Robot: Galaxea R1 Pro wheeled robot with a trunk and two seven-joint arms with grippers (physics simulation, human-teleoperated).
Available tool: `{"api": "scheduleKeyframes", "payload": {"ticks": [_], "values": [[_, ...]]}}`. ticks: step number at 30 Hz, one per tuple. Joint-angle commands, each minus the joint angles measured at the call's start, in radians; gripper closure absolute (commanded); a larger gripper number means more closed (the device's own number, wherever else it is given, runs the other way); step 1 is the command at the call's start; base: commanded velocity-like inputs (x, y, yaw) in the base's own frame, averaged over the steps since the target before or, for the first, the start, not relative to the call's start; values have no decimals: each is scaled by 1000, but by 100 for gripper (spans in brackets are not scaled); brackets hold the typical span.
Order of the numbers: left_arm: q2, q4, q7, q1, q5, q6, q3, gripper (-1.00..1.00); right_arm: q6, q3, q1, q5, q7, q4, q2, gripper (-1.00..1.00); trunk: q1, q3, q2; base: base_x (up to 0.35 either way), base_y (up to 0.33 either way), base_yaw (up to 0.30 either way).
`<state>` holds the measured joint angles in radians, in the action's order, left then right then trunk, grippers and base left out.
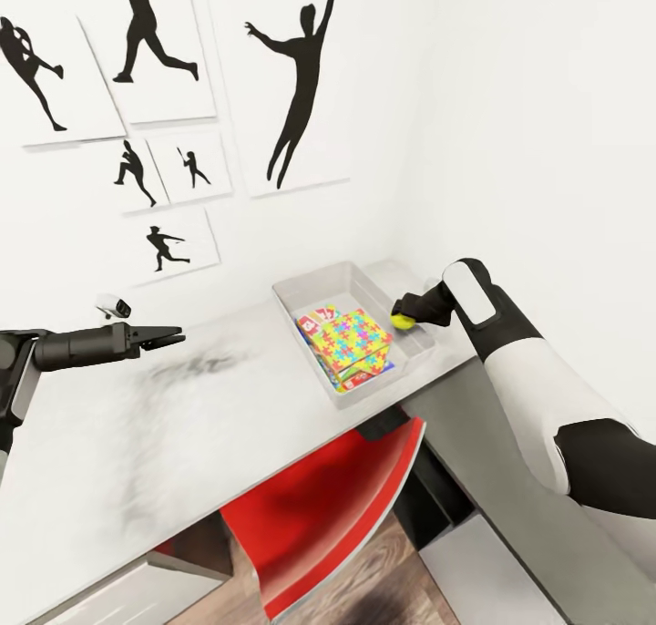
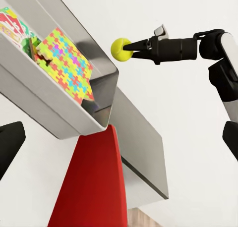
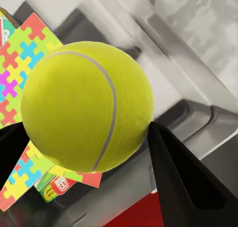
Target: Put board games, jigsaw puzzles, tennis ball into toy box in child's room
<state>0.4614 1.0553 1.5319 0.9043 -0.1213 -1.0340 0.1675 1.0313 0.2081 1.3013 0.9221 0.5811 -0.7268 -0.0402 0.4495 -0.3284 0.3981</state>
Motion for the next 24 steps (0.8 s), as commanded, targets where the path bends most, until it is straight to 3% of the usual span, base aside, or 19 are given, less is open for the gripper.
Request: {"api": "scheduleKeyframes", "payload": {"ticks": [1, 6, 12, 24], "values": [[0, 0, 4, 1, 0, -10, 0, -100, 1, 5, 1, 11, 9, -1, -1, 100, 1, -2, 2, -11, 16, -1], [0, 0, 4, 1, 0, -11, 0, -100, 1, 5, 1, 11, 9, 1, -3, 100, 1, -2, 2, -4, 6, 0], [0, 0, 4, 1, 0, -11, 0, -100, 3, 5, 0, 12, 9, 1, -29, 100, 1, -3, 2, -46, 50, 0], [0, 0, 4, 1, 0, -11, 0, -100, 3, 5, -2, 12, 9, 7, -33, 100, 1, -8, 2, -11, 13, 0]]}}
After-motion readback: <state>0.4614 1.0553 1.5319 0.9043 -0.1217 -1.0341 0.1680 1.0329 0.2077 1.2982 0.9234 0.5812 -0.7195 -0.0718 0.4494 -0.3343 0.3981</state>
